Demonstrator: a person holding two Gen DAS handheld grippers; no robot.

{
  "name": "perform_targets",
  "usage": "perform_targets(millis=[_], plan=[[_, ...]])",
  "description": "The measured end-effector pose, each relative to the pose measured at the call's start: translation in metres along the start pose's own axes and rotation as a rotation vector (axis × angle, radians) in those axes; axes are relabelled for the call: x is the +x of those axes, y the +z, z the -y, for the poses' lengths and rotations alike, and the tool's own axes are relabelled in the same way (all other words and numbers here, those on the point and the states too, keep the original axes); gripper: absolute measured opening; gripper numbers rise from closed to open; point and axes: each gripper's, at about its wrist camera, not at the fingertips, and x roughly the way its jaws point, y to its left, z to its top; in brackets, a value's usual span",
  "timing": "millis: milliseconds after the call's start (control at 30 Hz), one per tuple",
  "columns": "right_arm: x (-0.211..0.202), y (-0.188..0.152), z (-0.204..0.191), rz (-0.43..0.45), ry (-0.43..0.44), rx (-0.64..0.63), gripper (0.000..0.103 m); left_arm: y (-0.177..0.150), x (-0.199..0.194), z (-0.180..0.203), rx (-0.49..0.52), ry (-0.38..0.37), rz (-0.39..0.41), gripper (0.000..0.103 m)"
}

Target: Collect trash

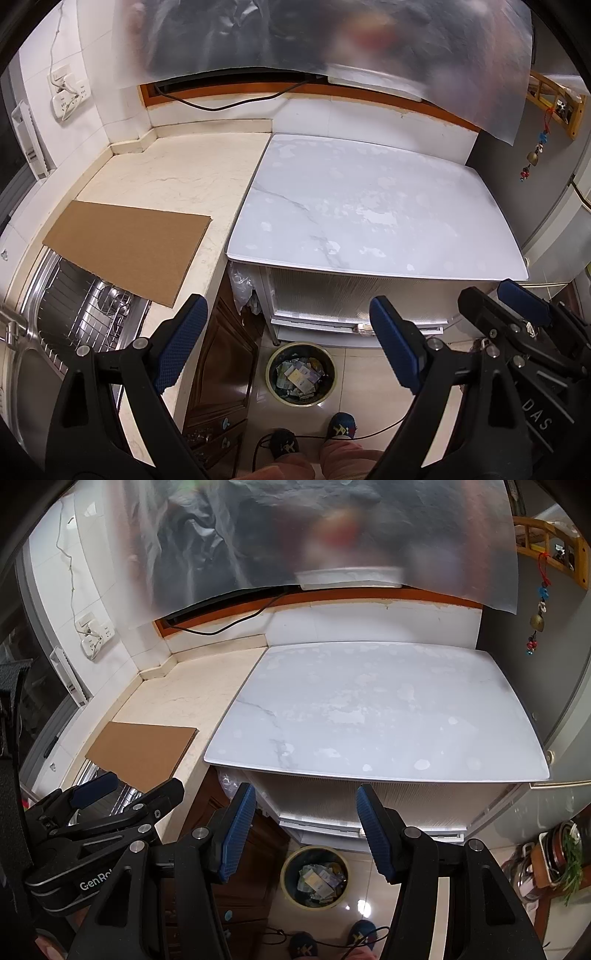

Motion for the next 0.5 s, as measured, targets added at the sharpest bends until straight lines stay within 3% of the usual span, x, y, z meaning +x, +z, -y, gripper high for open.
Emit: perform_targets(millis=[500], plan=[[0.0023, -0.0030, -0.0021, 0.000, -0.009, 0.011, 0.058, -0.0022, -0.0015, -0.0014, 0.009, -0.009, -0.005, 0.088]])
